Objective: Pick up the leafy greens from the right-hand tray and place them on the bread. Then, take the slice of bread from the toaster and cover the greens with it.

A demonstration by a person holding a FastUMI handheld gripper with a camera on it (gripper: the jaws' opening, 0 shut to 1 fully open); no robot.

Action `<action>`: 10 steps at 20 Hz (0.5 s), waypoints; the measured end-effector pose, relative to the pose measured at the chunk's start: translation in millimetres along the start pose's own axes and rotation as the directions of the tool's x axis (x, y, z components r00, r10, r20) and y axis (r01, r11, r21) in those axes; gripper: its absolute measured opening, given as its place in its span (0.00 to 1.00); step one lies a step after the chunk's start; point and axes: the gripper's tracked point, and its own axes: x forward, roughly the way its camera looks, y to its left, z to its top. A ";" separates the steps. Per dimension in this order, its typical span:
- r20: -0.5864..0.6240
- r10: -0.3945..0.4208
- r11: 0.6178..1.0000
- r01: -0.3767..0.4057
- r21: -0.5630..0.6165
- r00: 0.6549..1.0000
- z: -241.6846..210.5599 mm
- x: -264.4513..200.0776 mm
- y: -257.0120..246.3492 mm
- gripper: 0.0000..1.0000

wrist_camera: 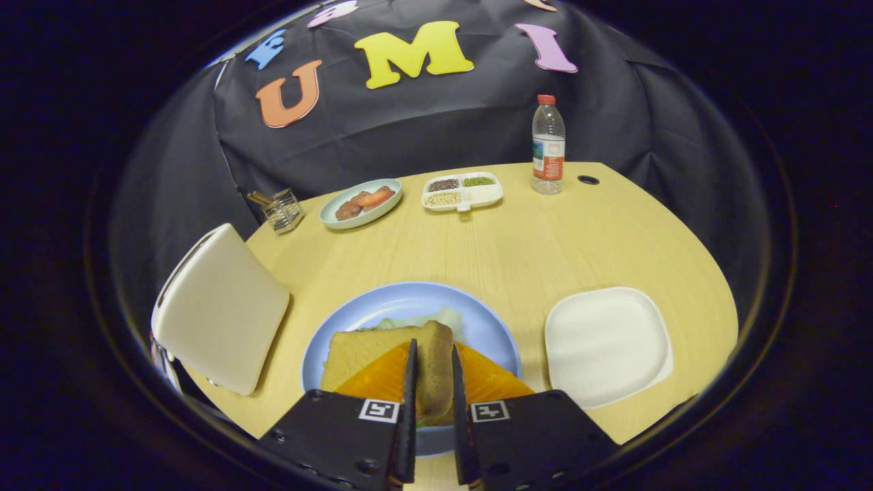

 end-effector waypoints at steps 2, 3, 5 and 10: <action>0.007 -0.019 1.000 0.019 -0.008 1.000 -0.7 -1.0 -4.4 0.38; -0.002 -0.045 0.999 0.045 -0.004 0.999 -3.1 -3.2 -9.1 0.44; 0.019 -0.072 0.997 0.072 0.008 0.997 -0.4 -11.3 -9.7 0.54; 0.183 -0.123 0.992 0.129 -0.017 0.975 26.7 -57.5 -2.9 0.88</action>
